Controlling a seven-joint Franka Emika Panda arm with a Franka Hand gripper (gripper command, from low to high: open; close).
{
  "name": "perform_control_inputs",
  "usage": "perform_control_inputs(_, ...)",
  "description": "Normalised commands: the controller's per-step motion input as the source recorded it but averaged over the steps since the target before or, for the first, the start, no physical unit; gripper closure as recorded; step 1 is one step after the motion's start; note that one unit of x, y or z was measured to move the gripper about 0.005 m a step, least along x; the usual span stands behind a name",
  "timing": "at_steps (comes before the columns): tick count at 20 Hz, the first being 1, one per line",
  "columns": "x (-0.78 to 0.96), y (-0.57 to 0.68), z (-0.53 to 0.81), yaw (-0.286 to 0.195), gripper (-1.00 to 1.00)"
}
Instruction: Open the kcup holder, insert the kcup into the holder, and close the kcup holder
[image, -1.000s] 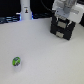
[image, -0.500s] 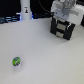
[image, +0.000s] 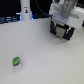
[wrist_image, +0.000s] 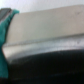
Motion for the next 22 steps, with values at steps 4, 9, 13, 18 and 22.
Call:
perform_control_inputs(4, 0.94, -0.34, 0.13, -0.073, 1.00)
perform_control_inputs(9, 0.93, -0.37, 0.12, -0.077, 1.00)
perform_control_inputs(13, 0.93, -0.37, 0.12, -0.078, 1.00)
perform_control_inputs(18, 0.92, -0.38, 0.13, -0.074, 1.00)
perform_control_inputs(22, 0.90, -0.40, 0.14, -0.071, 1.00)
